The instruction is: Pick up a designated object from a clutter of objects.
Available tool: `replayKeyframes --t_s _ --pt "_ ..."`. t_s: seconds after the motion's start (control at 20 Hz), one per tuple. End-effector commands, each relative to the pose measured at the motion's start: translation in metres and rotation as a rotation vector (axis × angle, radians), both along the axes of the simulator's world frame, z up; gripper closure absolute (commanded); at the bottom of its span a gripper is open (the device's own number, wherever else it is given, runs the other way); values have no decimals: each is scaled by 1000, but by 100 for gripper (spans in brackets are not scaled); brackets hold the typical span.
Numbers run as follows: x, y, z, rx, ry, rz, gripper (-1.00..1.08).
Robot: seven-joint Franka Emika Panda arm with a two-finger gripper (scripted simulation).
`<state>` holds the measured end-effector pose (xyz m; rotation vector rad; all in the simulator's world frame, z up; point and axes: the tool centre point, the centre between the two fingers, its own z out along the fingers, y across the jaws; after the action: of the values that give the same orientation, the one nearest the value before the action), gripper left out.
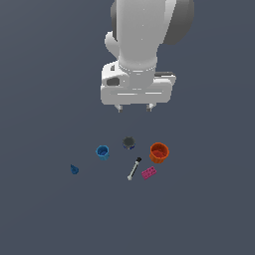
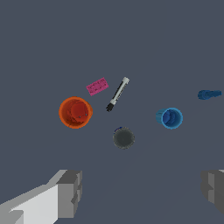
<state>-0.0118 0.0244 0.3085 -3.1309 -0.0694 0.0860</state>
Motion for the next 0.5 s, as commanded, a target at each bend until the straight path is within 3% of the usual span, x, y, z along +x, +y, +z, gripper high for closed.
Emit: replayKeyframes --t_s 0.0,0.45 --pt "0 0 0 0 0 0 -92" --pt "11 -7 2 -15 -8 -19 -92"
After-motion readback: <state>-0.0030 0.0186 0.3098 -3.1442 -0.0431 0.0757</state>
